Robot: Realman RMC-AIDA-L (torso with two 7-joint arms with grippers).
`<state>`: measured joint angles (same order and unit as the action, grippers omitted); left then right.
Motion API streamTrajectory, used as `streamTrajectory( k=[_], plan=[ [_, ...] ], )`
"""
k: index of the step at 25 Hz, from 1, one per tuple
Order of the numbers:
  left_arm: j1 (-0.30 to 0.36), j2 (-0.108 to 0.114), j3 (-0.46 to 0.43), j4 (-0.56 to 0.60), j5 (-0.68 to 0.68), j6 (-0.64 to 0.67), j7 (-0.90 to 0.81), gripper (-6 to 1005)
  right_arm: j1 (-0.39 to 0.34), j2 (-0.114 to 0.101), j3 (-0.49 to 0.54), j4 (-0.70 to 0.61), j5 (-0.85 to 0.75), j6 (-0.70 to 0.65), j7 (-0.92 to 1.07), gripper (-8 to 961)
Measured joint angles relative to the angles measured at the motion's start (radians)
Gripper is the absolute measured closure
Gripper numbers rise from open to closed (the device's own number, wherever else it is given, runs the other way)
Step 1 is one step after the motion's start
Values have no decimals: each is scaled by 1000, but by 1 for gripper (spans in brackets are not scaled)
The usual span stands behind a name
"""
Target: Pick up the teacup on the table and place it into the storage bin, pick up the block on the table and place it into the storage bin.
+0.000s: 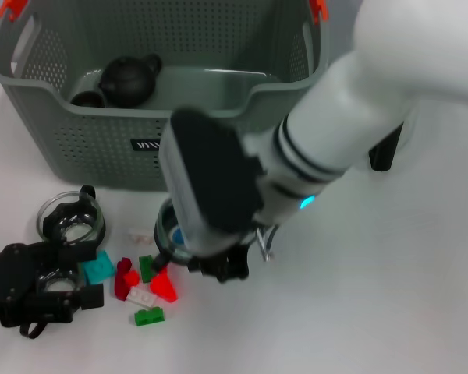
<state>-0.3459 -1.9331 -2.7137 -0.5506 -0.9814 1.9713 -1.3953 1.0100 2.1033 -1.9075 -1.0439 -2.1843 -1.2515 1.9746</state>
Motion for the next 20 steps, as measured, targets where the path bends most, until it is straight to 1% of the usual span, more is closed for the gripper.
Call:
streamTrajectory(
  k=[4, 8, 9, 12, 14, 16, 20],
  plan=[
    [8, 3, 4, -4, 0, 2, 0, 59, -8, -2, 169, -85, -20, -109, 42, 891],
    [8, 3, 14, -6, 1, 5, 1, 59, -13, -4, 325, -202, -30, -201, 80, 891],
    [8, 3, 17, -7, 1, 6, 3, 59, -9, -5, 360, -219, -27, -213, 84, 890],
    [1, 3, 23, -8, 1, 8, 8, 59, 28, -5, 530, -241, -3, -257, 89, 890],
    [-7, 3, 26, -8, 1, 8, 10, 59, 50, -5, 625, -237, -3, -257, 90, 890],
    [-15, 3, 31, -9, 1, 8, 11, 59, 61, -8, 687, -228, -11, -236, 87, 890],
    [-34, 3, 46, -10, 2, 3, 12, 59, 82, -22, 761, -160, -71, -135, 91, 889]
  ],
)
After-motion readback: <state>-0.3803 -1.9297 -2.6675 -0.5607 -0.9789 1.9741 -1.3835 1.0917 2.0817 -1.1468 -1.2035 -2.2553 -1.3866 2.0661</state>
